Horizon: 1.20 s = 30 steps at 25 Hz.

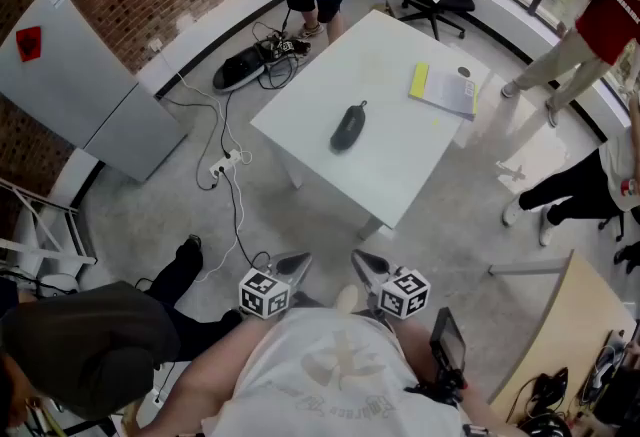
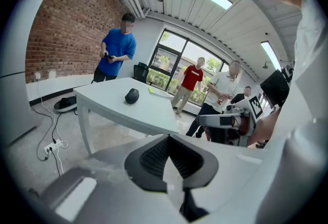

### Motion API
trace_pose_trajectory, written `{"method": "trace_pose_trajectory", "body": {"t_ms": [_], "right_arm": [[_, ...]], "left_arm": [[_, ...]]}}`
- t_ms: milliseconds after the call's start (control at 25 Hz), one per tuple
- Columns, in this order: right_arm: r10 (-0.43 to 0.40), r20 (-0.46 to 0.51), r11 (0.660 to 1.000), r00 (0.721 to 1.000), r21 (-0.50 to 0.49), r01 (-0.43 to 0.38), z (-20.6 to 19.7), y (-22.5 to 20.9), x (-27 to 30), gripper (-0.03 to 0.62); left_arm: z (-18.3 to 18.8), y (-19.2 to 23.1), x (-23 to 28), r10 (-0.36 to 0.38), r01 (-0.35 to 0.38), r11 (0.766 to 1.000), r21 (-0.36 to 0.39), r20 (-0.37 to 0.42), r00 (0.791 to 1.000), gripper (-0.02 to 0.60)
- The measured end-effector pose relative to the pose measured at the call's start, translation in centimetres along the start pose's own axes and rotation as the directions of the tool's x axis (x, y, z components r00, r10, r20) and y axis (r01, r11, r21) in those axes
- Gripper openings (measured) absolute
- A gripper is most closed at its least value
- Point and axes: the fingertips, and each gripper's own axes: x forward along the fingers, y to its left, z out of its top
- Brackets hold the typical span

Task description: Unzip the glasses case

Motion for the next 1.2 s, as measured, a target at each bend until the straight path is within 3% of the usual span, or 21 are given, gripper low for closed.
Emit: {"method": "trace_pose_trajectory", "body": {"t_ms": [400,640,1000,1200], "right_arm": [[-0.001,0.008,1.0,1.0,0.0,0.001,1.8,-2.5,1.7,0.008],[-0.058,0.009,0.998,0.998,-0.008,0.058,3.3,-3.4,4.3,0.008],[-0.183,0.038,0.983,0.982,-0.002,0.183,5.8,-1.8,10.6,0.008],[-0.23,0.037,0.971,0.972,-0.065,0.232,7.0,-0.8,16.1,0.008]], "left_arm": [[2.1,2.9,1.3,0.027,-0.027,1.0,0.002,0.016,1.0,0.006],[4.1,5.9,2.6,-0.033,0.033,0.999,0.016,0.023,0.999,0.006],[7.7,14.3,1.0,-0.115,0.114,0.993,0.022,0.044,0.992,0.006],[8.5,20.1,-0.7,-0.129,0.128,0.992,0.012,0.05,0.99,0.006]]}}
